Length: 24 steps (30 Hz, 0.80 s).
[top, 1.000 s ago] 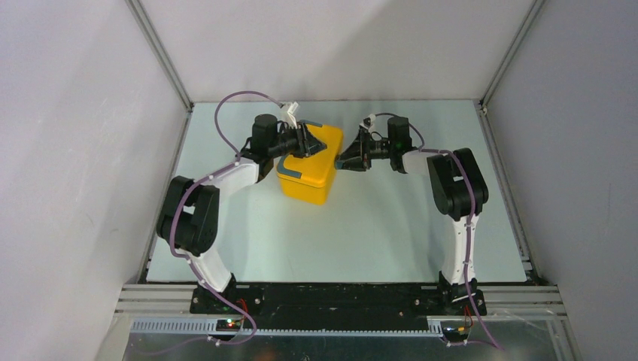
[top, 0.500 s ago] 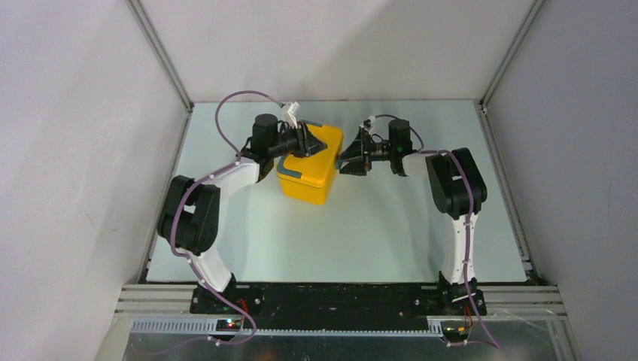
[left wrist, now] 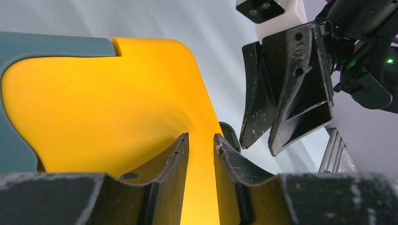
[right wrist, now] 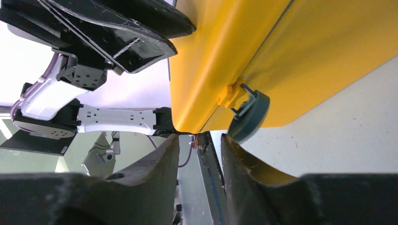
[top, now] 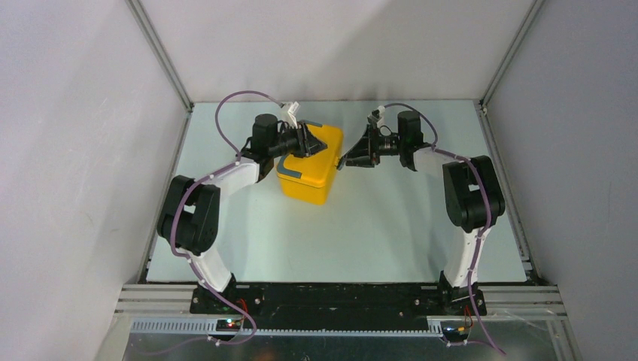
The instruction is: Organize the medicine kit
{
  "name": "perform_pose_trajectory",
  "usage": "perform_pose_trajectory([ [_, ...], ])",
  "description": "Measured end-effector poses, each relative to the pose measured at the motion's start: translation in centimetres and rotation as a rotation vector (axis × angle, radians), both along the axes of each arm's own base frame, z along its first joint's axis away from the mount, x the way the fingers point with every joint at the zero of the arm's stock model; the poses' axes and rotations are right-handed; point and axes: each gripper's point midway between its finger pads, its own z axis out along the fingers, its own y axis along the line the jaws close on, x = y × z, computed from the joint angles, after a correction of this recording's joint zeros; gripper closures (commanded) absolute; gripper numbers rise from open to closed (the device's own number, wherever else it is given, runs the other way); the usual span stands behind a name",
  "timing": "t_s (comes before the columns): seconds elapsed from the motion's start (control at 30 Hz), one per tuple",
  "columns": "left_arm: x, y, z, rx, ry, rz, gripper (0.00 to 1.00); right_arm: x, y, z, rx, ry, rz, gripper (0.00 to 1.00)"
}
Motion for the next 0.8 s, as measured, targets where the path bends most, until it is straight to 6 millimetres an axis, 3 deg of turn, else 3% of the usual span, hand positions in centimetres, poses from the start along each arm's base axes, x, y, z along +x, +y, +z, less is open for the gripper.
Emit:
perform_pose_trajectory([
  [0.07,0.0,0.0,0.0,0.0,0.0,0.0,0.65,-0.1,0.0,-0.3,-0.007,0.012,-0.004,0.81],
  [0.17,0.0,0.0,0.0,0.0,0.0,0.0,0.65,-0.3,0.1,-0.5,-0.009,0.027,-0.004,0.88],
  [0.53,0.0,0.0,0.0,-0.001,0.001,-0.003,0.65,-0.8,1.3,-1.8,0.004,0.07,0.031,0.87],
  [0.63,0.1,-0.1,0.0,-0.002,0.002,-0.007,0.66,-0.6,0.8,-1.5,0.003,0.056,0.023,0.79],
  [0.8,0.2,-0.3,-0.1,-0.006,0.001,-0.015,0.66,-0.1,-0.9,-0.1,-0.017,-0.015,-0.022,0.76],
])
